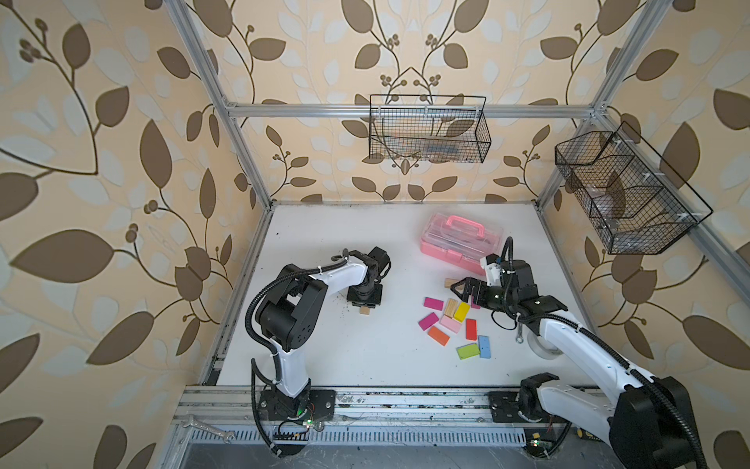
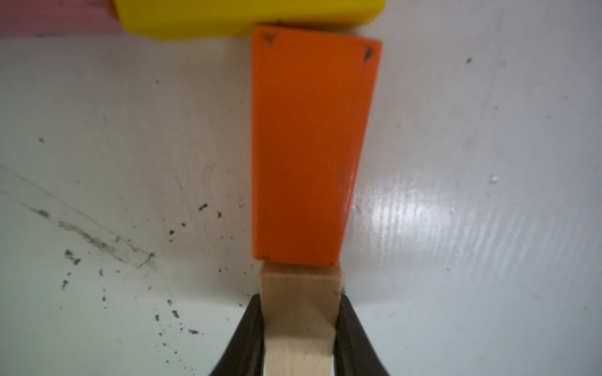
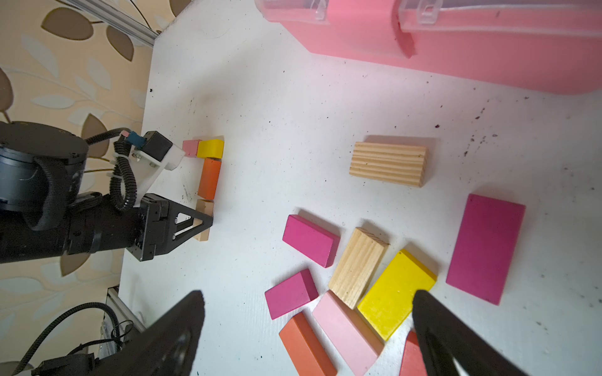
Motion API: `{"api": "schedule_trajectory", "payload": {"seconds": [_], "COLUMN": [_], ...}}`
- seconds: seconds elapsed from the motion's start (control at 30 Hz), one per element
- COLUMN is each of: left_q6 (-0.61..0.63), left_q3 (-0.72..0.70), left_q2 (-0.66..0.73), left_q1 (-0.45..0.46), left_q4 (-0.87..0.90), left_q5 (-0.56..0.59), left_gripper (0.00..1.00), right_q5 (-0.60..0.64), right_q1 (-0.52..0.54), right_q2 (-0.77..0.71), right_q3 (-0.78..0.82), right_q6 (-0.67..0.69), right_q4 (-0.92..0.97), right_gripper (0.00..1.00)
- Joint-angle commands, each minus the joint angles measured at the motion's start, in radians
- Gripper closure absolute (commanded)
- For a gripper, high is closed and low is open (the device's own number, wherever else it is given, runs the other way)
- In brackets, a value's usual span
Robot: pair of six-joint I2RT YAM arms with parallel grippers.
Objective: Assemble the number 7 with building blocks
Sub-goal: Assemble the building block at the center of the board.
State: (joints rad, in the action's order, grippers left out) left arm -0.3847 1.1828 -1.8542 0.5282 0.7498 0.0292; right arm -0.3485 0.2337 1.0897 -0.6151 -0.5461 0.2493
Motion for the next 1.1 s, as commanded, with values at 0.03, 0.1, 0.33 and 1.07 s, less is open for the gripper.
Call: {"api": "schedule_trajectory", "payload": {"seconds": [0.03, 0.1, 0.33, 1.07], "left_q6": [0.024, 0.029, 0.041, 0.040], "left_q3": [-0.013, -0.010, -0.001, -0.002], "left_q2": [-0.064, -0.066, -0.078, 0.036], "left_q1": [-0.021, -0.022, -0.024, -0.027], "left_q4": [-0.003, -0.003, -0.004, 0.015], "left_q5": [0.012, 0.010, 0.005, -0.011], "left_gripper": [0.86, 0.85, 0.83, 0.46], "right_q5": [-0.001, 0.002, 0.009, 0.033], "right_q1": [0.007, 0.010, 0.018, 0.059], "right_q2": [0.012, 0.011, 0.013, 0.025], "right_q3": [-0.006, -0.006, -0.006, -0.025], "right_q6": [0.004, 0.005, -0.001, -0.014], "right_q4": [-0.001, -0.001, -0.001, -0.006], "right_gripper": [0.00, 0.00, 0.00, 0.00]}}
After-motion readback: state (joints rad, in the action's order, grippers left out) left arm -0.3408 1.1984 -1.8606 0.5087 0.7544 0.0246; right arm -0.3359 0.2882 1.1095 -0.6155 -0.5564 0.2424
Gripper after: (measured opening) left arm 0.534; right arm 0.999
